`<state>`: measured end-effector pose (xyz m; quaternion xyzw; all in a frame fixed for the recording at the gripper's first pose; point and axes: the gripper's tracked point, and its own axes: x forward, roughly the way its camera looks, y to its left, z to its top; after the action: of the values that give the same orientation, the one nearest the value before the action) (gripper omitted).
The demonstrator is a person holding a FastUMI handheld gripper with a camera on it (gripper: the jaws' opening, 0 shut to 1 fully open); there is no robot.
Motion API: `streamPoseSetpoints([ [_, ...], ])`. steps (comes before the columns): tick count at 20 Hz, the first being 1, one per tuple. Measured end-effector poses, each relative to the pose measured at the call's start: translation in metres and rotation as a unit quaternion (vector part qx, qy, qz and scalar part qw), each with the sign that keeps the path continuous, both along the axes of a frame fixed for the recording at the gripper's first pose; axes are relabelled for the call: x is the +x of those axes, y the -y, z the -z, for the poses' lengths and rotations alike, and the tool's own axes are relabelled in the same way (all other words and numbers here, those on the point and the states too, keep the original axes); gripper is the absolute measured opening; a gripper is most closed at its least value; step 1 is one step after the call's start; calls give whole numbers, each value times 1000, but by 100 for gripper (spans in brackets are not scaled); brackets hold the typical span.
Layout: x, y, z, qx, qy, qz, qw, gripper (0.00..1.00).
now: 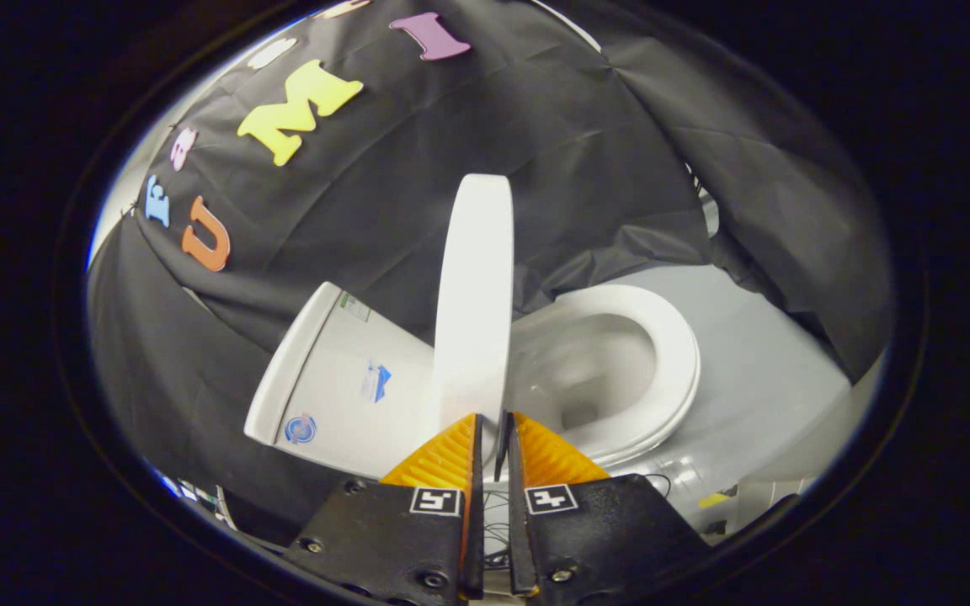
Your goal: Open the toilet lid.
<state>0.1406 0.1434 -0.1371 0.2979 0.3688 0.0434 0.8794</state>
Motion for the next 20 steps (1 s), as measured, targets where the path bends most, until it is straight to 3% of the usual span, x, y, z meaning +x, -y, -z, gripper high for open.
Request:
streamPoseSetpoints([
  [6,1,-13,-9,-26,5,-1,1000,15],
  [20,15,-88,-51,-93,35,-53,994,17],
])
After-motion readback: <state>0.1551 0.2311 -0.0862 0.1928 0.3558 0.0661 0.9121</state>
